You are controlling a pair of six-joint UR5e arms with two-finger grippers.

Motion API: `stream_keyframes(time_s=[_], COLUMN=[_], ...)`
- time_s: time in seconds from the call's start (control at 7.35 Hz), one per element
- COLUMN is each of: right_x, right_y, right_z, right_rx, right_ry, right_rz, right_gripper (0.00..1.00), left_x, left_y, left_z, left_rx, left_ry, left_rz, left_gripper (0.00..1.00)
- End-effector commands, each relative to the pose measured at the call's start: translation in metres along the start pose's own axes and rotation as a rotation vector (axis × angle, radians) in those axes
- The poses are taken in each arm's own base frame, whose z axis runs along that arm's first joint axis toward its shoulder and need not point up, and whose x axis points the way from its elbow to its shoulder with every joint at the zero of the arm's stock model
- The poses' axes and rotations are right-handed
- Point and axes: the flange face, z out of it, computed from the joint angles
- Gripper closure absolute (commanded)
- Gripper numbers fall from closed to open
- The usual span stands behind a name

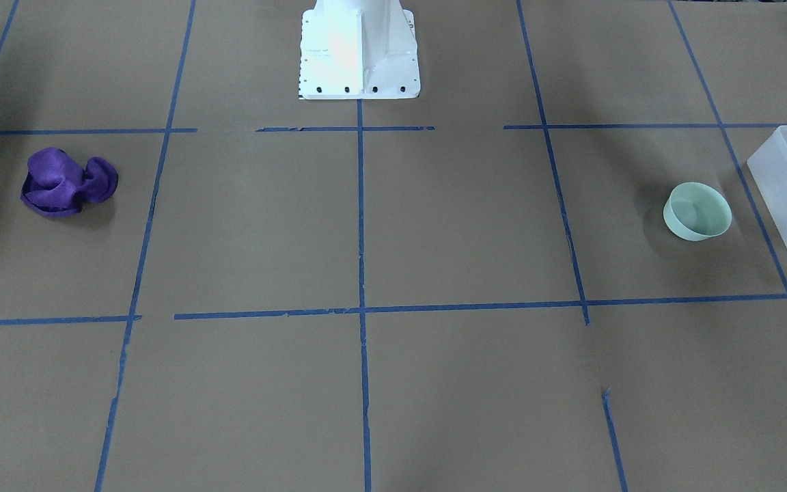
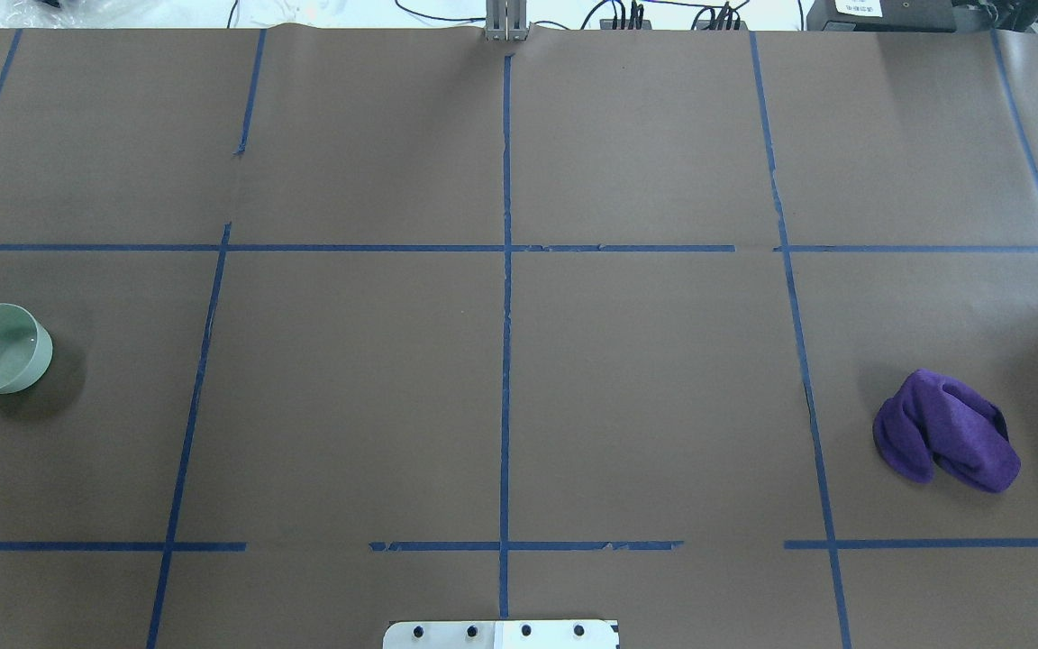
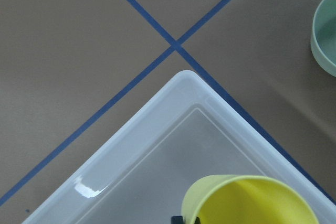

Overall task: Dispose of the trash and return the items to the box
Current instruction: 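Carry the yellow cup with the left gripper into the clear bin, then release the yellow cup in the clear bin and withdraw the left gripper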

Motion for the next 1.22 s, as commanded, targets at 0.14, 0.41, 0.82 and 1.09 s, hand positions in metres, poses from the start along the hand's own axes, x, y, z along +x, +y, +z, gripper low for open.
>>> stream_keyframes(time_s=[0.14, 0.41, 0.82, 1.09], right_x=[0.001, 0.001, 0.001, 0.0], right_y=[0.001, 0.001, -0.001, -0.005], right_z=[0.001, 0.001, 0.001, 0.0], right_rx=[-0.002, -0.001, -0.001, 0.006], right_ry=[0.002, 0.002, 0.002, 0.001], right_rz=[0.002, 0.001, 0.002, -0.001], right_gripper=[0.0, 0.0, 0.0, 0.0], left_x=[0.014, 0.017, 0.018, 0.019], left_y=[0.019, 0.027, 0.026, 0.021], left_z=[0.037, 0.038, 0.038, 0.035], left_rx=[-0.056, -0.062, -0.058, -0.04], left_ry=[0.096, 0.1, 0.1, 0.091], left_rz=[0.015, 0.008, 0.005, -0.014], left_gripper=[1.0, 0.9, 0.57, 0.49])
